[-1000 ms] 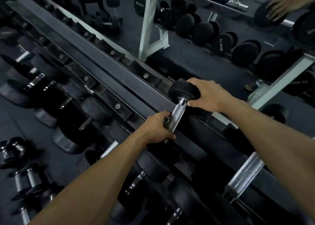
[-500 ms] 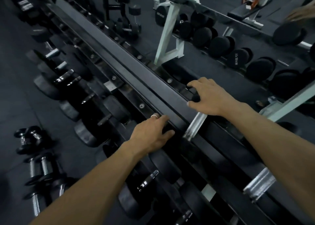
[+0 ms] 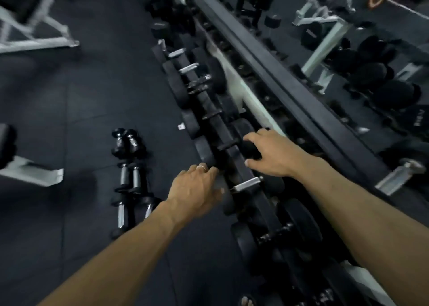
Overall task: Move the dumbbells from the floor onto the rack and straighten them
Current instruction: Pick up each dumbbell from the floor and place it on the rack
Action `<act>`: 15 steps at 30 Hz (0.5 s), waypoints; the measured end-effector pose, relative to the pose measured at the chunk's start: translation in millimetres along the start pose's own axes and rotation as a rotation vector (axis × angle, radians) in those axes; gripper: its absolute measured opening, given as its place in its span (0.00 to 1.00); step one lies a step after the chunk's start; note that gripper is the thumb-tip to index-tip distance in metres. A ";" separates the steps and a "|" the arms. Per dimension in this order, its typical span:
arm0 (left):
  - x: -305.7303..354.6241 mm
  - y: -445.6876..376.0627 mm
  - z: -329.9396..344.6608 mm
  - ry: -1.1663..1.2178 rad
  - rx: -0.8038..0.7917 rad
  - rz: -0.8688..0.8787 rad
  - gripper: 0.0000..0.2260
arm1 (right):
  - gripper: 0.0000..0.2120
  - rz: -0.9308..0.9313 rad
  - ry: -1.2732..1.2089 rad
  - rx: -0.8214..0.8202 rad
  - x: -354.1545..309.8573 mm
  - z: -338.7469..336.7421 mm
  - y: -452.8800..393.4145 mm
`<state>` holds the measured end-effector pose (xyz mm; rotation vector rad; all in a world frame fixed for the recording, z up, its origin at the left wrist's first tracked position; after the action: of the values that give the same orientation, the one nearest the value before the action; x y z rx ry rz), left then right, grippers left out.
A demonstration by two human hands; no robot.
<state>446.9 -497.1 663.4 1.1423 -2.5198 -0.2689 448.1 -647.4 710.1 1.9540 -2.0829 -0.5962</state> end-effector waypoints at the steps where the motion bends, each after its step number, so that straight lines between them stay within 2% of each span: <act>1: -20.8 12.6 1.8 0.004 -0.002 -0.026 0.23 | 0.31 -0.019 0.012 -0.011 -22.6 2.1 -7.5; 8: -157.2 87.5 18.0 0.058 -0.042 -0.218 0.21 | 0.32 -0.164 0.066 -0.104 -169.9 25.2 -64.9; 15: -243.0 97.8 61.5 0.209 -0.077 -0.369 0.20 | 0.31 -0.256 0.062 -0.209 -245.0 79.4 -137.3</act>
<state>503.1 -248.1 578.5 1.5152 -2.0916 -0.3190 559.3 -398.2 606.6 2.1002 -1.6715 -0.7583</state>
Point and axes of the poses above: each hand's wrist, its own y-axis away from the middle knuckle, its own z-axis out of the palm, x = y × z, the point moved 9 cm from there along -y, towards the middle knuckle, and after that the axes turned 8 degrees about -x, right-handed, at the moved point
